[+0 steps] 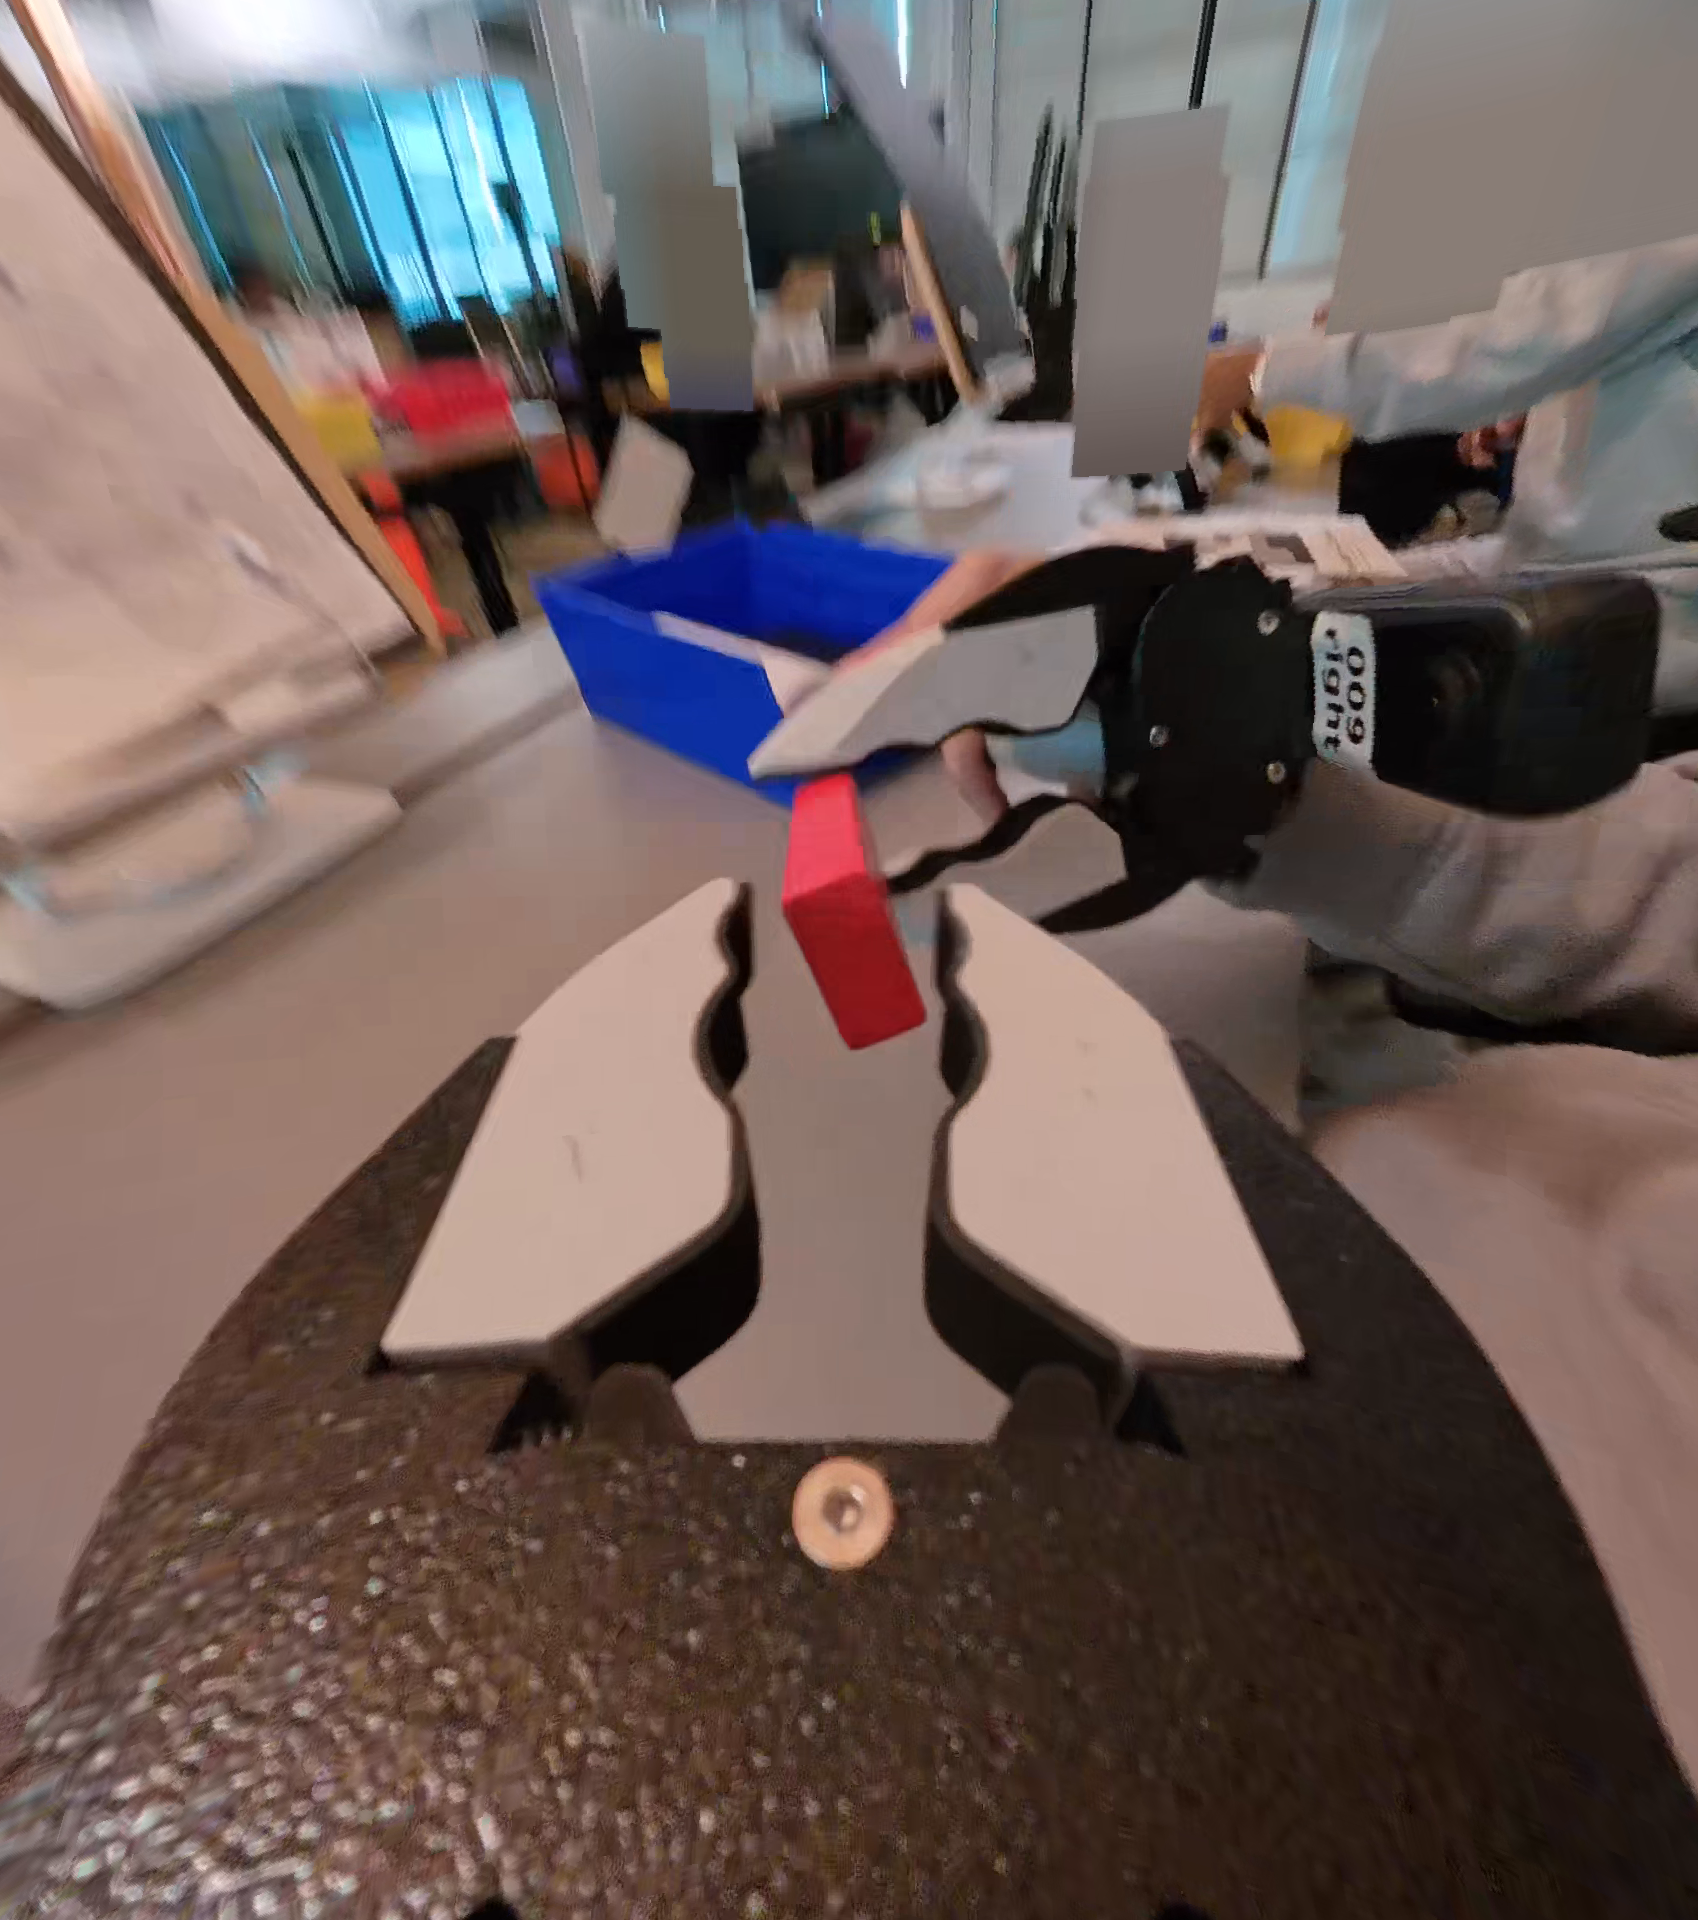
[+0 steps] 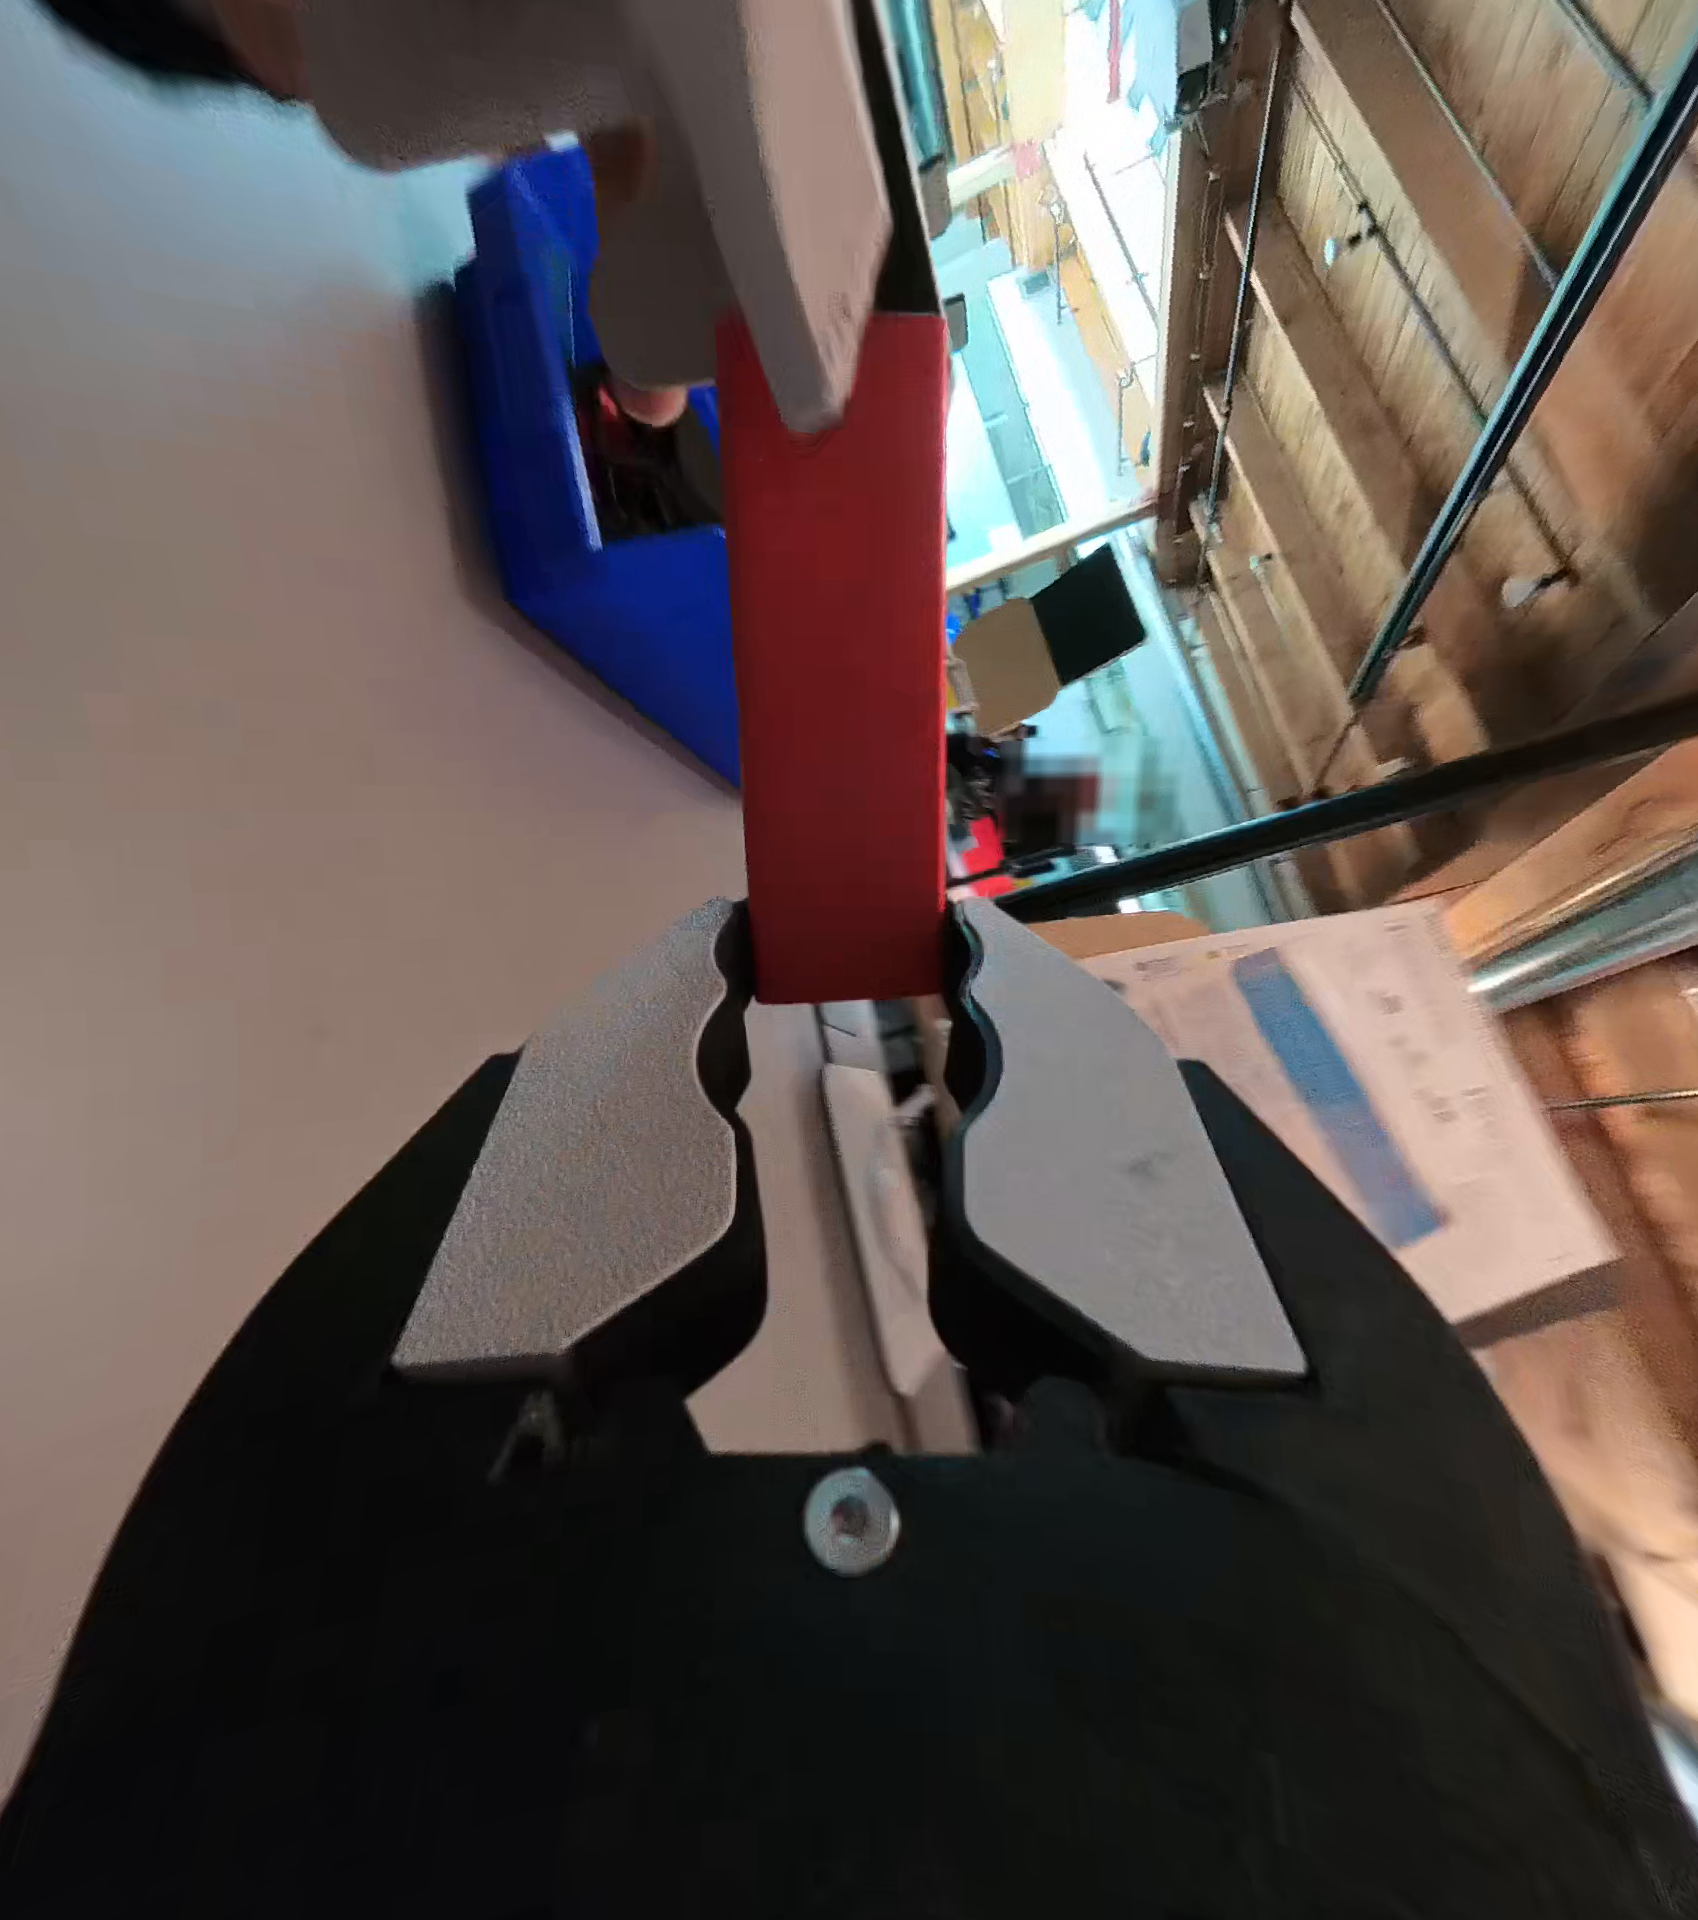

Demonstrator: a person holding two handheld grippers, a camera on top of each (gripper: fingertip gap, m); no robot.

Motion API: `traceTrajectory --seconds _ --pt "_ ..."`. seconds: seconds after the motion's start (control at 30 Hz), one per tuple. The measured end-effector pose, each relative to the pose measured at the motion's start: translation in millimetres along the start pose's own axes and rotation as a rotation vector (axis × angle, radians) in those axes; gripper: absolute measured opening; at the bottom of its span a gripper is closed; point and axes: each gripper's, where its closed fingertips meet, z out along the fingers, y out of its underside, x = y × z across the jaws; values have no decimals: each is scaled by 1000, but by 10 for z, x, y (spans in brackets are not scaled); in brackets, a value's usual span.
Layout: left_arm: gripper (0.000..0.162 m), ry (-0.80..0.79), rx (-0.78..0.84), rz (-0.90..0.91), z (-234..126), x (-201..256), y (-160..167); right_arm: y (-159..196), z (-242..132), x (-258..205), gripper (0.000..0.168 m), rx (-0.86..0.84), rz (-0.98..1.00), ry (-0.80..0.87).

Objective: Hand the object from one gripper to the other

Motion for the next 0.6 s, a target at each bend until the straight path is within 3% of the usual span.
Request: traceTrajectory --seconds 0.03,0.13,0.3,0.43,0.53,0.6 --pt "44 -12 63 68 -35 15 -96 -9 -7 -11 34 18 83 -39" --pt "56 24 218 222 -138 162 -303 -103 -40 -68 35 106 353 -172" --pt "64 66 333 203 -146 223 -362 -403 -134 -144 35 291 654 -372" --pt "60 103 324 196 -113 251 -288 -602 -220 -280 35 386 724 -516" --pt "33 182 315 219 -132 358 -253 -628 -211 -319 35 379 748 -547" --pt "32 172 279 225 -103 349 -220 -583 -188 -353 35 346 725 -541"
